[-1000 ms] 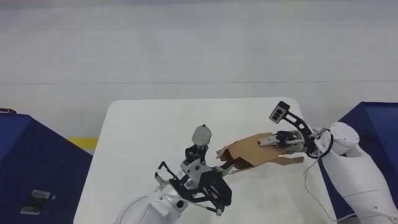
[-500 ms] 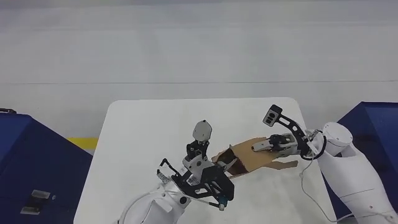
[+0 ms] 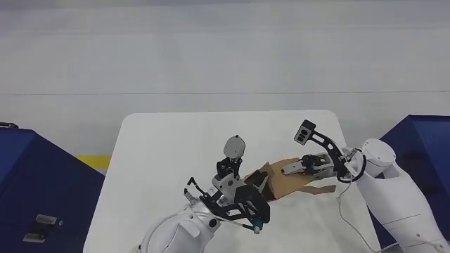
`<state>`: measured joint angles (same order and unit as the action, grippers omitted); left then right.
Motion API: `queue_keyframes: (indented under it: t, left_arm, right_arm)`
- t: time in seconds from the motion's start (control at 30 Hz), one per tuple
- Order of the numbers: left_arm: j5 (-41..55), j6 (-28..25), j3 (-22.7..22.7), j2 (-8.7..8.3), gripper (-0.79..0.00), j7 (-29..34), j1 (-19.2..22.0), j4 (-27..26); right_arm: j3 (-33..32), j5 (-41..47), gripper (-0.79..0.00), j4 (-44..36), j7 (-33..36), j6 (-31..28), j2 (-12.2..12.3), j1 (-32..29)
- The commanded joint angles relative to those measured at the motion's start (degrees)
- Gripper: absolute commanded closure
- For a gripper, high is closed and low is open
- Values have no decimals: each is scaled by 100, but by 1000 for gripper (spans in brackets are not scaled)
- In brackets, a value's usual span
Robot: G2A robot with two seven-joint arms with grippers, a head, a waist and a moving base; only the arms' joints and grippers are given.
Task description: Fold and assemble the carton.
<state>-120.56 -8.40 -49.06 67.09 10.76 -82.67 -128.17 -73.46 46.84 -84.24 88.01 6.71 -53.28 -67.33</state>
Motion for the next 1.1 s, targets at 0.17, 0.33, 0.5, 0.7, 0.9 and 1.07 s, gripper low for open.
queue_keyframes:
  t: [0.17, 0.33, 0.5, 0.7, 0.9, 1.07]
  left_arm:
    - [344, 104, -218, 9, -785, -3, -195, -278]
    - [898, 339, -553, -1, -785, -146, -431, -508]
    - [1257, 412, -581, 13, -785, -65, -518, -517]
    - [4065, 646, -1126, 78, -785, -117, -823, -647]
    - [5749, 324, -1787, 58, -785, -271, -1040, -647]
    - [6686, 115, -1718, 80, -785, -221, -1064, -548]
  right_arm:
    - [-178, 352, 0, 271, -1, -8, 18, 110]
    - [-211, 726, 0, 351, -1, 93, 26, 146]
    - [-234, 874, 0, 177, -22, 34, 16, 72]
    - [-444, 1574, 0, 185, -1, 90, 27, 31]
    - [-459, 2023, 0, 87, -1, 135, 20, 32]
    - [-485, 2064, 0, -155, -146, 83, 3, -81]
